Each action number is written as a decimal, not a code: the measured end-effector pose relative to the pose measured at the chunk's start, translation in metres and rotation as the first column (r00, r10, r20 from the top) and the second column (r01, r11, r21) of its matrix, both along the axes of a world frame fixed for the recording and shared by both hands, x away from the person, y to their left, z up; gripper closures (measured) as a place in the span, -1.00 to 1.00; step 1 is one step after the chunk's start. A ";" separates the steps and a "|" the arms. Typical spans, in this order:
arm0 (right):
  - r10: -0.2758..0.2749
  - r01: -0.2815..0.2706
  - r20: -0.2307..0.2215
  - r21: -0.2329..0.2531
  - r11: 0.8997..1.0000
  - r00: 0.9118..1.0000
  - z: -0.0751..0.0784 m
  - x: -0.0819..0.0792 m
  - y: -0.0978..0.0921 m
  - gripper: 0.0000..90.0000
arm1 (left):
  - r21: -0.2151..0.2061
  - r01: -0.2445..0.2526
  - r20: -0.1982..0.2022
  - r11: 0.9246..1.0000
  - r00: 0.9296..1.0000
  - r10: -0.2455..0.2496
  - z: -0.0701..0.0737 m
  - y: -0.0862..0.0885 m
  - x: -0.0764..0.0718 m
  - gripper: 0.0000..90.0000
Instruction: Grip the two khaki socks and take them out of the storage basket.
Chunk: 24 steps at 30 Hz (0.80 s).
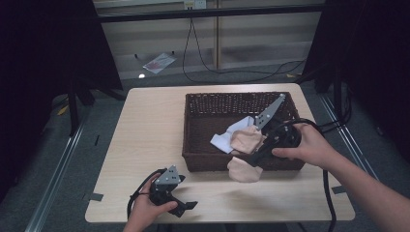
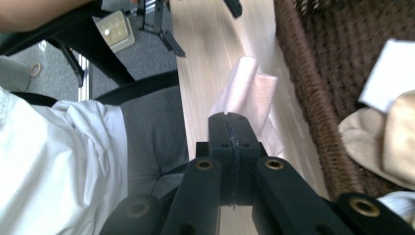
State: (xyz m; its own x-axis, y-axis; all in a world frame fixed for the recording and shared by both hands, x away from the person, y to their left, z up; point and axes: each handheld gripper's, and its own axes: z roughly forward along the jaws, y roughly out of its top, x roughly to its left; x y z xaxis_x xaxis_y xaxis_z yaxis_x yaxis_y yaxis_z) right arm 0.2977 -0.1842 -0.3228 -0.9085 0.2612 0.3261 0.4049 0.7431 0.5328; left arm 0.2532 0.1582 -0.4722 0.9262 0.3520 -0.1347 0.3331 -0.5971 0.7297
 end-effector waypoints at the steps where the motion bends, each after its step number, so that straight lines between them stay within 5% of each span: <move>1: 0.005 -0.005 -0.010 -0.004 1.000 1.000 -0.004 0.000 0.001 1.00 | 0.001 0.000 0.000 1.000 1.000 0.000 0.000 0.000 0.000 -0.93; 6: 0.009 -0.010 -0.024 -0.030 0.999 1.000 -0.019 -0.003 0.005 0.95 | -0.007 -0.009 0.000 1.000 1.000 0.009 0.000 0.000 0.000 -0.93; 10: -0.011 0.009 -0.042 -0.035 0.999 0.999 -0.023 -0.001 0.004 0.63 | 0.000 0.000 -0.001 1.000 1.000 0.000 0.000 0.001 0.000 -0.93; 18: -0.082 0.082 0.017 -0.018 0.996 0.996 -0.006 0.012 -0.003 0.19 | -0.004 -0.003 -0.005 1.000 1.000 0.003 -0.001 0.000 0.000 -0.93; 24: -0.191 0.193 0.075 -0.029 0.981 0.979 -0.006 0.036 -0.009 -0.18 | 0.002 0.000 -0.006 1.000 1.000 0.000 -0.001 0.000 0.000 -0.93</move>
State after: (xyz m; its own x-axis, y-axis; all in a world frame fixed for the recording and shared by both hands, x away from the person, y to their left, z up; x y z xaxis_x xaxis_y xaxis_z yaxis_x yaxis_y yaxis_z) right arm 0.3340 -0.1937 -0.3287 -0.8608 0.4435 0.2495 0.5039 0.6746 0.5394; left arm 0.2531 0.1577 -0.4731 0.9253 0.3525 -0.1396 0.3376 -0.5984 0.7266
